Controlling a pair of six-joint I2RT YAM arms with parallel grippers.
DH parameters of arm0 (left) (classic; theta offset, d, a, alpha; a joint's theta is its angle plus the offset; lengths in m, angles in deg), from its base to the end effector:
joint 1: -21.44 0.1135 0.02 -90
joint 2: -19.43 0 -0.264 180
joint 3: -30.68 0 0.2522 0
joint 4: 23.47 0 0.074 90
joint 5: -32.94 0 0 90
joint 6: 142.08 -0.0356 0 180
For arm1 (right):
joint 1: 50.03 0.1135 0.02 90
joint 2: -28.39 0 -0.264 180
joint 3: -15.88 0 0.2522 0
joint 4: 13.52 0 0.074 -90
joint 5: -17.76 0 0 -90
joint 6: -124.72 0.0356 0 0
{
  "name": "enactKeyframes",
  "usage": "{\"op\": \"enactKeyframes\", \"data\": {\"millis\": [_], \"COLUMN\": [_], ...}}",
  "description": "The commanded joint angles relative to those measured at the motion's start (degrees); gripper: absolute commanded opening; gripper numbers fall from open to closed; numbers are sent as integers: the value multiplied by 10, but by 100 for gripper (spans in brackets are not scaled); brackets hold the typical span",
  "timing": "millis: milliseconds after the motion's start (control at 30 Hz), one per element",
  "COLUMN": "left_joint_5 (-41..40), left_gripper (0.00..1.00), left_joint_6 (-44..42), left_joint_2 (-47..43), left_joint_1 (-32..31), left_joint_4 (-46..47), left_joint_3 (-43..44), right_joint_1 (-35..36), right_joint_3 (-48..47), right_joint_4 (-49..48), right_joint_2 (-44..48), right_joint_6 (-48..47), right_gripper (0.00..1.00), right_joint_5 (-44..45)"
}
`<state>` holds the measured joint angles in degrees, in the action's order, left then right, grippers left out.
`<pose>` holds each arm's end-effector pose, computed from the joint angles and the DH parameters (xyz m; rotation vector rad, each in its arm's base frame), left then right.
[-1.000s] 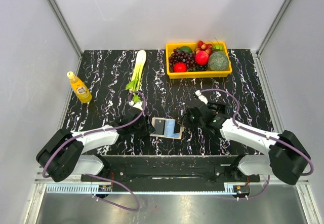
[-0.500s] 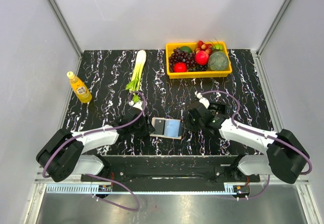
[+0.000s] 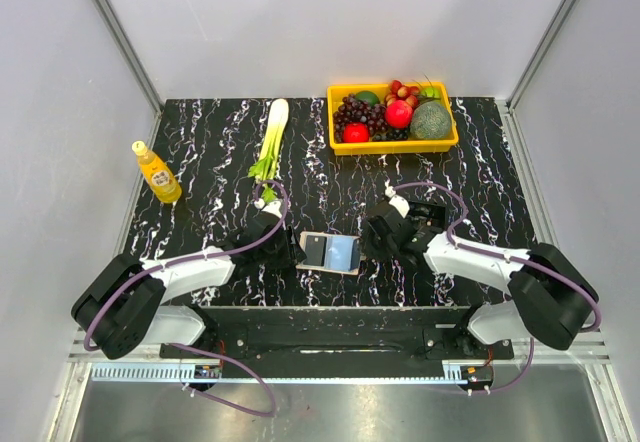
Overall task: Put the credit cards into the card holder
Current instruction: Insert the credit card into the card holder.
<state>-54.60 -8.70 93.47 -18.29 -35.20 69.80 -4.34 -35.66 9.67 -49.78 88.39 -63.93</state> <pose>0.1755 -0.1478 0.1433 -0.0586 2.5120 -0.7028 0.1866 0.1837 0.1754 0.2421 2.5089 0.5842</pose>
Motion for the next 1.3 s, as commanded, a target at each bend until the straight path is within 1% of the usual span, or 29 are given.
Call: {"op": "enactKeyframes", "data": {"millis": [0,200,333,400,533,933,1100,1233,1267], "left_joint_5": [22,30,33,33,33,30,33,33,32], "left_gripper": [41,40,40,40,40,40,40,40,40], "left_joint_6": [-6,-6,-7,-7,-5,-7,-8,-8,-8], "left_joint_2": [12,20,20,20,20,15,11,8,8], "left_joint_1": [-1,-2,-1,-2,-2,-2,-2,-2,-2], "left_joint_4": [-39,-29,-27,-27,-25,-28,-29,-30,-31], "left_joint_3": [-6,-9,-9,-9,-8,-8,-8,-7,-7], "right_joint_1": [-5,-4,-5,-5,-5,-5,-5,-3,-3], "right_joint_3": [7,13,-12,-16,-26,-36,-69,-102,-106], "right_joint_4": [-49,-89,-89,-125,-139,-101,-78,-69,-69], "right_joint_2": [-8,3,-16,-26,-36,-12,-29,-72,-80], "right_joint_6": [20,30,21,20,16,-1,-25,-37,-37], "right_gripper": [0,0,0,0,0,0,0,0,0], "right_joint_5": [3,-12,-31,-52,-69,-44,-58,-81,-99]}}
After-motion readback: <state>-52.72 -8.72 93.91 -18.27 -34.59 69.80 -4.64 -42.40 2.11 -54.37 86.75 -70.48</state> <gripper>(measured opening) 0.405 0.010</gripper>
